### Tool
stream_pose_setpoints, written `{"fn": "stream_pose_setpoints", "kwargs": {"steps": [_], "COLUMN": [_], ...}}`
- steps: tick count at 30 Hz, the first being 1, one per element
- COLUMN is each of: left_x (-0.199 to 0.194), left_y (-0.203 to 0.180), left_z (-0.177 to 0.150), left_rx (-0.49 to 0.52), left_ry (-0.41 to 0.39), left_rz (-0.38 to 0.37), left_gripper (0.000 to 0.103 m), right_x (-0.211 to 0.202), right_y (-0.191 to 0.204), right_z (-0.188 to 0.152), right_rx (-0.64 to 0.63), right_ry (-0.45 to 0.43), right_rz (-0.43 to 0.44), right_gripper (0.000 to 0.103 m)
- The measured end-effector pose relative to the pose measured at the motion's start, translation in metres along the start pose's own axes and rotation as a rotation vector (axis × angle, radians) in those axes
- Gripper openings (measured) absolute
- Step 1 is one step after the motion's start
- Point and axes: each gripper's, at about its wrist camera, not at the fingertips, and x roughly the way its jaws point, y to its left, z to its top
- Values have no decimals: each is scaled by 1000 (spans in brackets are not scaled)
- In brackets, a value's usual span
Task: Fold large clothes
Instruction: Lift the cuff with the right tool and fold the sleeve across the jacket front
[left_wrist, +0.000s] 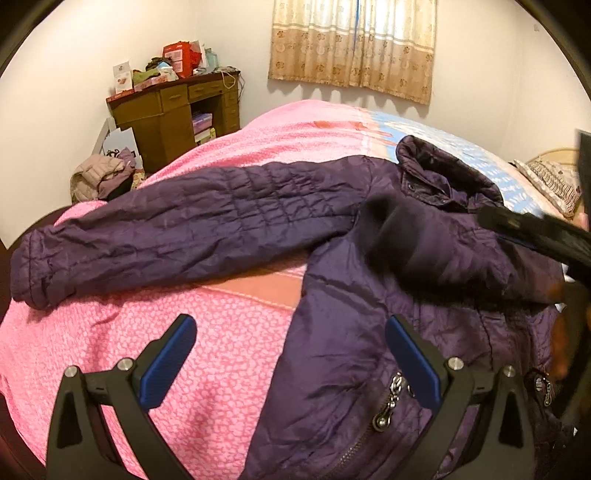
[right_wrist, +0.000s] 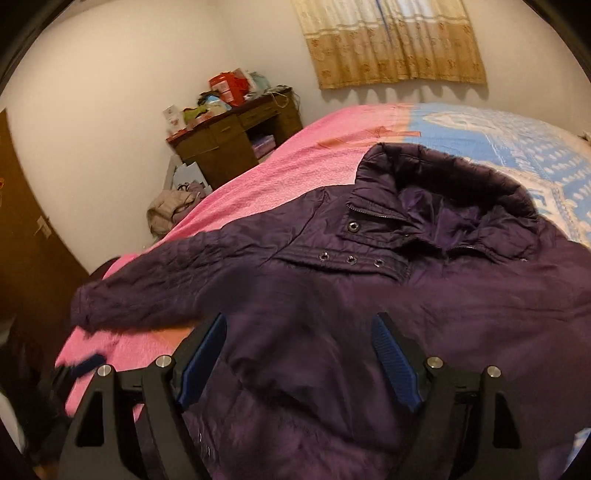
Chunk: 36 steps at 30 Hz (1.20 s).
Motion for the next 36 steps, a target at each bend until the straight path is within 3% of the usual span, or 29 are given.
{"fn": "stream_pose_setpoints", "kwargs": {"steps": [4,8,10,12,13,15,17,21,25,28,31,33,36], "left_x": [-1,3,12,25,35,53,62,78,78,73,75,81,84], "left_y": [-8,-26,-32,-39,-44,-51,-58,-68,-70,-73,-77,-77,-67], "left_z": [18,40,48,55,57,58,55,50,48,49,46,45,38], "left_rx": [29,62,57,57,61,66,78,104,99,116,144,142,103], "left_ry": [-22,-59,-42,-33,-22,-4,6,7,1,-24,-23,-11,0], "left_rz": [-13,-25,-48,-46,-42,-15,5,56,68,76,108,111,98], "left_gripper": [103,103,103,103,103,103,103,103,103,103,103,103,103], "right_x": [-74,-147,-178,-196,-198,-183,-160,-122,-86,-64,-60,-71,-80], "right_y": [-26,-84,-106,-118,-122,-124,-133,-160,-150,-149,-166,-178,-186], "right_z": [-5,-17,-26,-33,-38,-52,-70,-87,-72,-58,-52,-61,-82], "right_rx": [63,297,333,286,203,-12,-132,-23,-87,-128,-29,88,154], "right_ry": [-97,-131,-159,-155,-130,-74,-13,44,17,-13,-21,-15,65], "right_rz": [18,176,137,-89,-308,-654,-748,-631,-593,-682,-710,-685,-663], "right_gripper": [81,81,82,83,83,83,83,83,83,83,82,83,82]}}
